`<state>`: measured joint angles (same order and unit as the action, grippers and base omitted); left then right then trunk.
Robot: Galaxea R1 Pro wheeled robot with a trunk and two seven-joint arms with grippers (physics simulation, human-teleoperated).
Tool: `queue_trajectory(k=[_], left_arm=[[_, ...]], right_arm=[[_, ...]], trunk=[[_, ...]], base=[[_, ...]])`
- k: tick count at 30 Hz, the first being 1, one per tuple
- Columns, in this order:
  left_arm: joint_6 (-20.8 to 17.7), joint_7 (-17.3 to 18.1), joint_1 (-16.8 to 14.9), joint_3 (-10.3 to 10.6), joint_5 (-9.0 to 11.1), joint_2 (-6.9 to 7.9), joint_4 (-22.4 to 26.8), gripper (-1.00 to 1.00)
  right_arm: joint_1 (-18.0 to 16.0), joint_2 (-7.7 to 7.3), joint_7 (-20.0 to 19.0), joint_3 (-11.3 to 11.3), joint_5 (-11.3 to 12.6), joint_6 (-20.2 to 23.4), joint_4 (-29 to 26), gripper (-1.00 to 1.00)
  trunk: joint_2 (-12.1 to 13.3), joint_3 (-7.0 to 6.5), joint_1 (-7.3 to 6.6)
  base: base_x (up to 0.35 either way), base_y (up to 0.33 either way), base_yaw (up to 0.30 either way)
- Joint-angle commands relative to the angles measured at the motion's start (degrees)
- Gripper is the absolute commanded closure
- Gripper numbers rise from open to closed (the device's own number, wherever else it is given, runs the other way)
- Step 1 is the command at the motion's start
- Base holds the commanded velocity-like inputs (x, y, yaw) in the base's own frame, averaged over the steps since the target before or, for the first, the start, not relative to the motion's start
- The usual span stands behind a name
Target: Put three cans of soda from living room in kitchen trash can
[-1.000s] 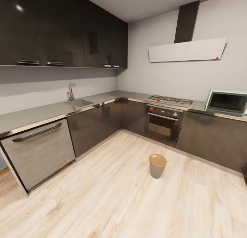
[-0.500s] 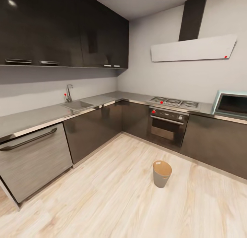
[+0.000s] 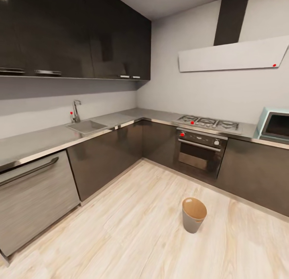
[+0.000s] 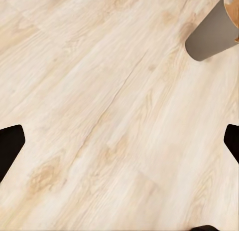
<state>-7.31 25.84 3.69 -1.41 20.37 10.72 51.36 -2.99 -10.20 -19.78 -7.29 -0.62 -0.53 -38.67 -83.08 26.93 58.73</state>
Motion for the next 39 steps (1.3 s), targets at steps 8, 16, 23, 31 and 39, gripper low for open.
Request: queue_trajectory(k=[8, 16, 23, 31, 39], left_arm=[[0.0, 0.0, 0.0, 0.0, 0.0, 0.0, 0.0, -1.0], [-0.1, 0.0, 0.0, 0.0, 0.0, 0.0, 0.0, -1.0], [0.0, 0.0, 0.0, 0.0, 0.0, 0.0, 0.0, -1.0], [0.0, 0.8, 0.0, 0.2, 0.1, 0.0, 0.5, -1.0], [-0.2, 8.8, 0.0, 0.3, 0.1, 0.0, 1.0, -1.0]], right_arm=[[0.0, 0.0, 0.0, 0.0, 0.0, 0.0, 0.0, -1.0], [0.0, 0.0, 0.0, 0.0, 0.0, 0.0, 0.0, -1.0], [0.0, 0.0, 0.0, 0.0, 0.0, 0.0, 0.0, -1.0], [0.0, -0.11, 0.0, -0.2, 0.0, 0.0, -0.1, -1.0], [0.0, -0.23, 0.1, -0.4, 0.0, 0.0, -0.3, -1.0]], trunk=[[0.0, 0.0, 0.0], [0.0, 0.0, 0.0], [0.0, 0.0, 0.0], [0.0, 0.0, 0.0], [0.0, 0.0, 0.0]], base=[[0.347, 0.0, 0.0], [0.347, 0.0, 0.0], [0.347, 0.0, 0.0], [0.347, 0.0, 0.0], [0.347, 0.0, 0.0]])
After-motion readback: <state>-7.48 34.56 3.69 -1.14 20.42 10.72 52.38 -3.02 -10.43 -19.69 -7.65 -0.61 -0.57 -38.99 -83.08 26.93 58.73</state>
